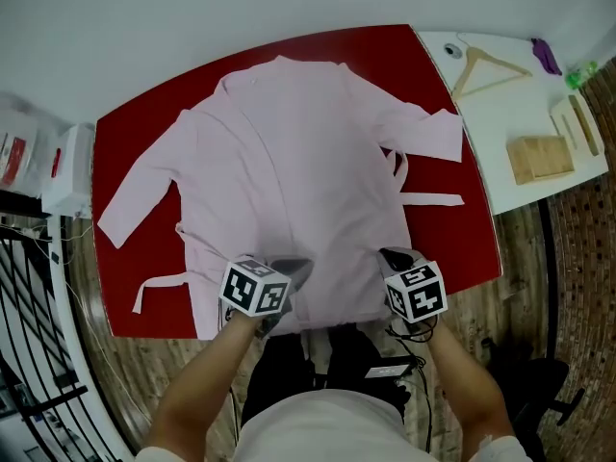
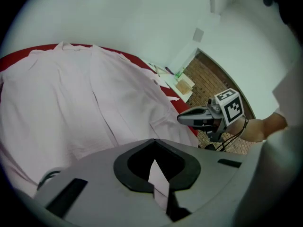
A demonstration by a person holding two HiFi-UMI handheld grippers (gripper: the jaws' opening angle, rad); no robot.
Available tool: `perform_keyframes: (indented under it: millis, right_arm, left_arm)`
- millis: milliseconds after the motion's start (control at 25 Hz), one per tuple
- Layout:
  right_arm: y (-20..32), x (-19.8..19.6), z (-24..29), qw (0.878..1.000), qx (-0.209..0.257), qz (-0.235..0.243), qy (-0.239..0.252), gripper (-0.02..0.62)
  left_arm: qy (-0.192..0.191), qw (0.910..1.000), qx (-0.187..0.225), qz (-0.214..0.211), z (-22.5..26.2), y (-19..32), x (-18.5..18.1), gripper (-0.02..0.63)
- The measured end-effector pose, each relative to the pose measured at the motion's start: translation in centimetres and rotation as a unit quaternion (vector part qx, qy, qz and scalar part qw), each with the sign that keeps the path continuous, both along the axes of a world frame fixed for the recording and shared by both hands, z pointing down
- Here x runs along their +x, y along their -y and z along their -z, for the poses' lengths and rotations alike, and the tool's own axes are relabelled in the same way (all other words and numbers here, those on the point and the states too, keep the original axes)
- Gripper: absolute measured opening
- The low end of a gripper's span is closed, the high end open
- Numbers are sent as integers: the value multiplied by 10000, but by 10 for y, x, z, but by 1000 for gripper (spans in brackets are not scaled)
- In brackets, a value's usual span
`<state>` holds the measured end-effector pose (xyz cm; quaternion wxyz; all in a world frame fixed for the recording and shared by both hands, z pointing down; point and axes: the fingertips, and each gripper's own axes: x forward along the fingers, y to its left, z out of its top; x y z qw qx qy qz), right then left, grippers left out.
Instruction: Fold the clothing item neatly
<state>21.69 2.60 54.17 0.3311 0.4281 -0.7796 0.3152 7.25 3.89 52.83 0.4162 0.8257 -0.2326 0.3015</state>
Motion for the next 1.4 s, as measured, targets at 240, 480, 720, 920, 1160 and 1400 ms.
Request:
perform_keyframes:
  millis: [240,480,720,920,1160,1400]
  right_arm:
    - [39,-67,24,9985,295,380,264,13]
    - [97,-135,30,9947,603,833,90,13]
    - [167,-195,16,9870,864,1284,-437,12]
    - [222,-236,-3,9858,886,1270,-653,12]
    - [247,-250,-29,9933,343,911,-628,12]
    - [254,-222,-27,9973,47,438,-592,12]
  left_arm:
    - [-193,9976,353,566,26,47,-68,5]
    - [-92,9924,481,1130,16,96,-158,5]
    - [101,9859,406,1623,-14,141,-236,5]
    - [-11,9830,87,1835,-34,159,-262,5]
    - [178,9861,-411,1601,-48,154,-265,5]
    - [295,9885,-757,1273,-52,146,-272,4]
